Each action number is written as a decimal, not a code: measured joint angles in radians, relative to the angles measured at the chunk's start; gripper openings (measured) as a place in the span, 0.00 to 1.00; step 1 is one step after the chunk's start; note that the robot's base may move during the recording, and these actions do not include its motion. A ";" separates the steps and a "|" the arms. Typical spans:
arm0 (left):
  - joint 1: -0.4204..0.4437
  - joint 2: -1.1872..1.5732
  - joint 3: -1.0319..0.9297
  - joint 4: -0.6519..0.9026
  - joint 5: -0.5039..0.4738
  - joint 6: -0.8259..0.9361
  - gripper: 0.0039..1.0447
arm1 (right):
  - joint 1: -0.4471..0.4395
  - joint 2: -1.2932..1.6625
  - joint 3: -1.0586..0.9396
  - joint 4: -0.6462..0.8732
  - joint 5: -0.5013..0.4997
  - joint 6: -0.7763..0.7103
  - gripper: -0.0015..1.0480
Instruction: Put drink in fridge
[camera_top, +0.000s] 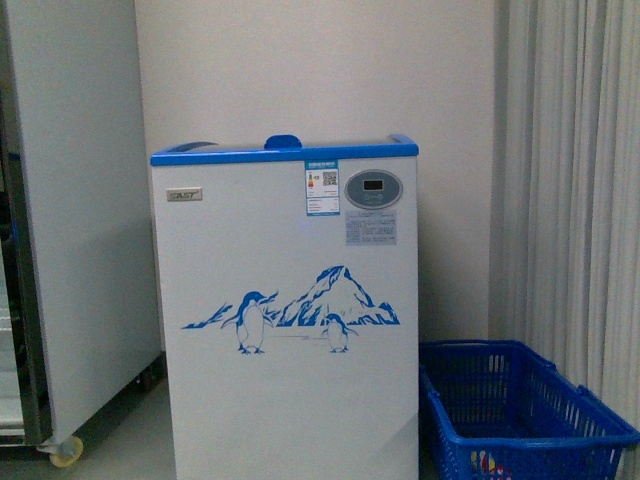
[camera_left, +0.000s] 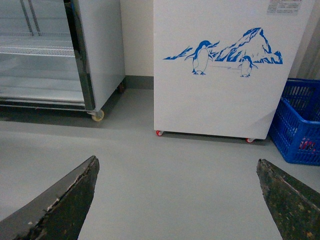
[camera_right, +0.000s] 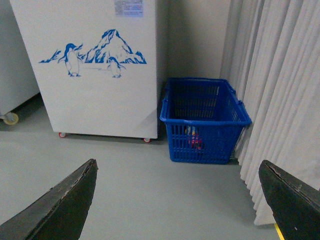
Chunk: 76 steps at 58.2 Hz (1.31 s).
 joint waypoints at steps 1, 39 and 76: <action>0.000 0.000 0.000 0.000 0.000 0.000 0.92 | 0.000 0.000 0.000 0.000 0.000 0.000 0.93; 0.000 0.000 0.000 0.000 0.000 0.000 0.92 | 0.000 0.000 0.000 0.000 0.000 0.000 0.93; 0.000 0.000 0.000 0.000 0.000 0.000 0.92 | 0.000 0.000 0.000 0.000 0.000 0.000 0.93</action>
